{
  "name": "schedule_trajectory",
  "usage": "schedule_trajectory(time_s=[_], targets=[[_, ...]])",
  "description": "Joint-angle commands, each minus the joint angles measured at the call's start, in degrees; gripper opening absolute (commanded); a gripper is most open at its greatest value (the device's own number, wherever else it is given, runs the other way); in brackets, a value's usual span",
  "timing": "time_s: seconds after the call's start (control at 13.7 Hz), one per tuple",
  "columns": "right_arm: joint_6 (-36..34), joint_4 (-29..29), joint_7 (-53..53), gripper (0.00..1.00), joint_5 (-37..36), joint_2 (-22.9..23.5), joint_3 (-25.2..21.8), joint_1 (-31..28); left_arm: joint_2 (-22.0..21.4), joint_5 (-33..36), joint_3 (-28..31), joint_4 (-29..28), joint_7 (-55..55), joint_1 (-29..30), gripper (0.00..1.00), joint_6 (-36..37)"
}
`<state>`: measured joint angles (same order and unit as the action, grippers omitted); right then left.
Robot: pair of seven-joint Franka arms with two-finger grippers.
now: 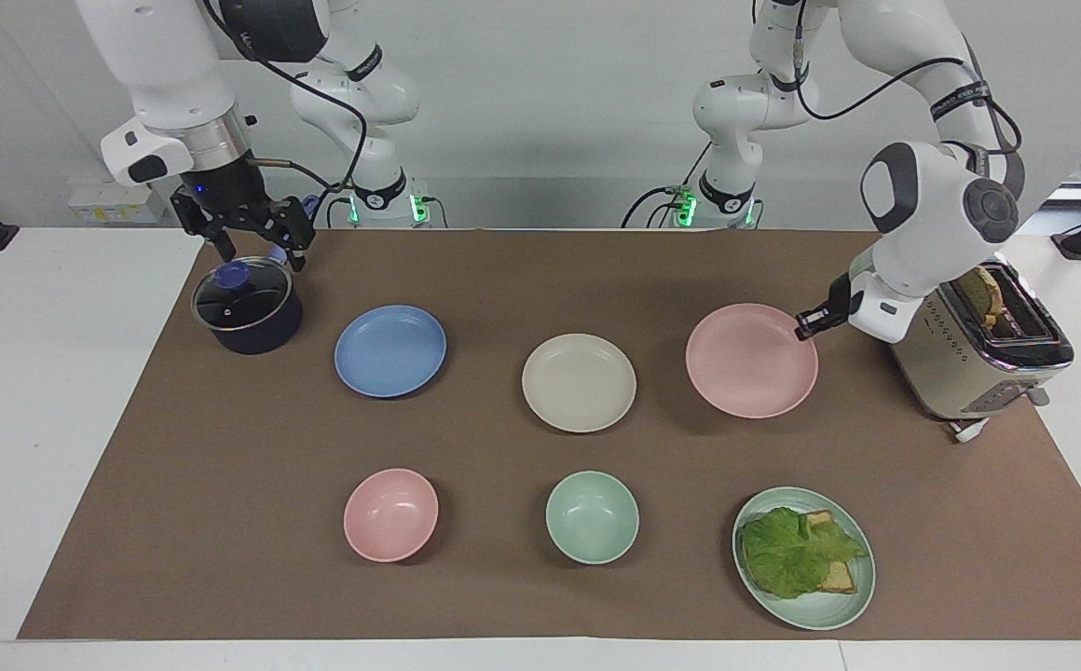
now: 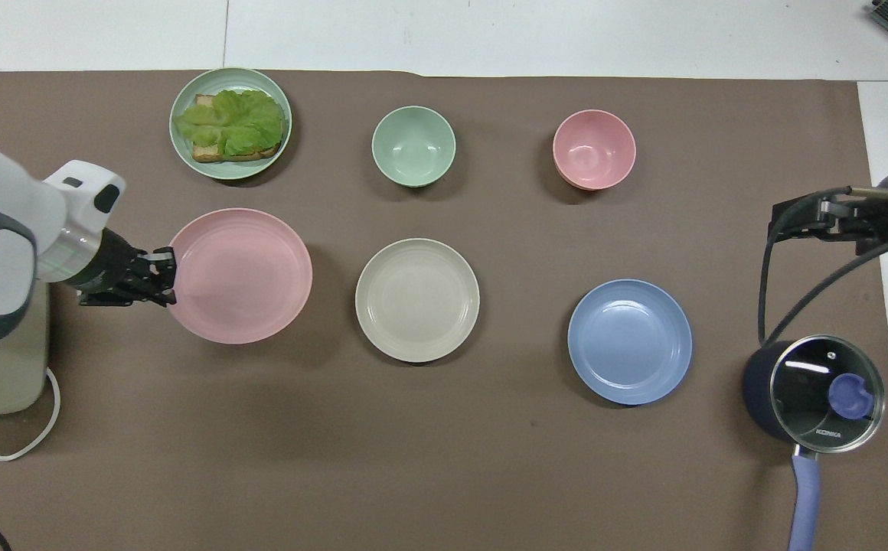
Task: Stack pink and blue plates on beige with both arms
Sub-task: 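Slide the pink plate onto the beige plate while the right gripper grasps the blue plate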
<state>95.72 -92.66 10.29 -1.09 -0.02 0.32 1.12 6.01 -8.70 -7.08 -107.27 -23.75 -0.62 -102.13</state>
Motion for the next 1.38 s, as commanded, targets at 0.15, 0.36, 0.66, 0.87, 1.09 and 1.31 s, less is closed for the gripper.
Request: schedule_trajectory(time_s=[0.15, 0.36, 0.66, 0.87, 1.09, 1.31], targets=[[14.64, -16.46, -4.14, 1.00, 3.72, -2.09, 0.03, -0.85, -0.21, -3.77, 0.66, -1.71, -11.75, -13.07, 0.00, -5.08], [25.01, -26.40, -7.03, 1.00, 4.26, -2.09, -0.06, -0.85, 1.02, -4.91, 0.66, -5.40, -12.11, -17.91, 0.00, -13.77], [33.20, -36.34, -14.66, 1.00, 10.82, -1.57, -0.06, -2.60, 4.54, -5.53, 0.66, -6.81, -12.29, -21.70, 0.00, -21.62], [39.09, -41.45, -20.22, 0.94, 14.27, -0.17, -0.06, -4.80, 4.54, -5.54, 0.75, -6.81, -11.58, -21.88, 1.00, -21.71], [39.99, -42.68, -26.01, 0.76, 20.75, 2.21, -0.06, -6.30, 4.72, -5.36, 1.01, -6.11, -11.84, -21.09, 1.00, -20.92], [39.90, -43.30, -27.87, 0.61, 22.80, 3.01, -0.06, -6.21, 2.71, -3.26, 2.33, -4.98, -11.50, -16.63, 1.00, -16.81]])
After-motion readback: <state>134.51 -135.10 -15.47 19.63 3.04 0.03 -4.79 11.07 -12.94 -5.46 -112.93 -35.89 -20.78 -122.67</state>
